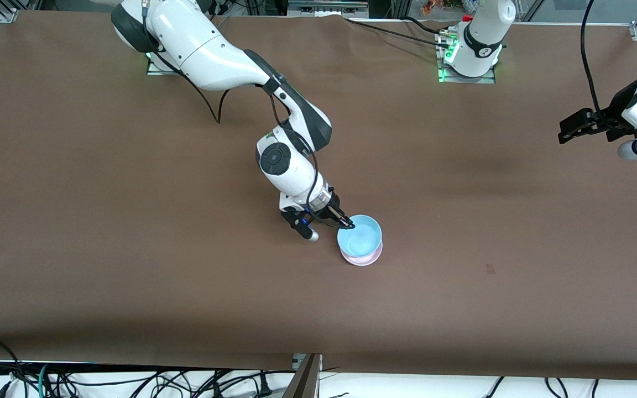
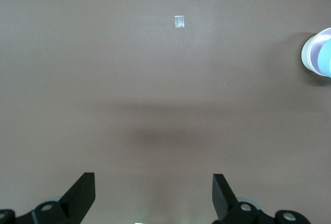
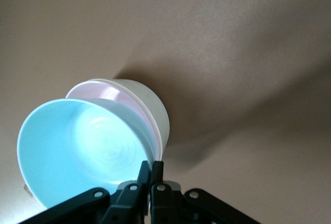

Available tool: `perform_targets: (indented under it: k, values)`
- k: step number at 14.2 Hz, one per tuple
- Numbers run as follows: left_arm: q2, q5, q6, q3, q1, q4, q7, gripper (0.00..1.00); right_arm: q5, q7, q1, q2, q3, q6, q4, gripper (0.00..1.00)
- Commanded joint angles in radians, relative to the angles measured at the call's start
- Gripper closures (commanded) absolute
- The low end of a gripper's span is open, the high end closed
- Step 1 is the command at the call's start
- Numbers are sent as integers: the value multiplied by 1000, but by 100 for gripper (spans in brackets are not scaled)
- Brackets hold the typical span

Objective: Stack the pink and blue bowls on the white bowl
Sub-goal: 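Lower the blue bowl into the pink bowl with the right gripper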

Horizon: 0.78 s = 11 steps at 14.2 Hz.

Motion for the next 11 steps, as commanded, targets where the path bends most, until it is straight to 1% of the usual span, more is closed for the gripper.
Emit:
perform_targets:
  k: [1,9,11]
  values:
    - [-5,26,-10,-5,-6,11,7,0,-17,33,24,18,-29,-23,47,100]
    - [-4,28,-8,-5,-6,11,7,0,-15,38,24,18,-32,-13,49,99]
    - [-4,26,-7,-5,-6,11,7,0,-15,42,24,19,-32,-5,55,92]
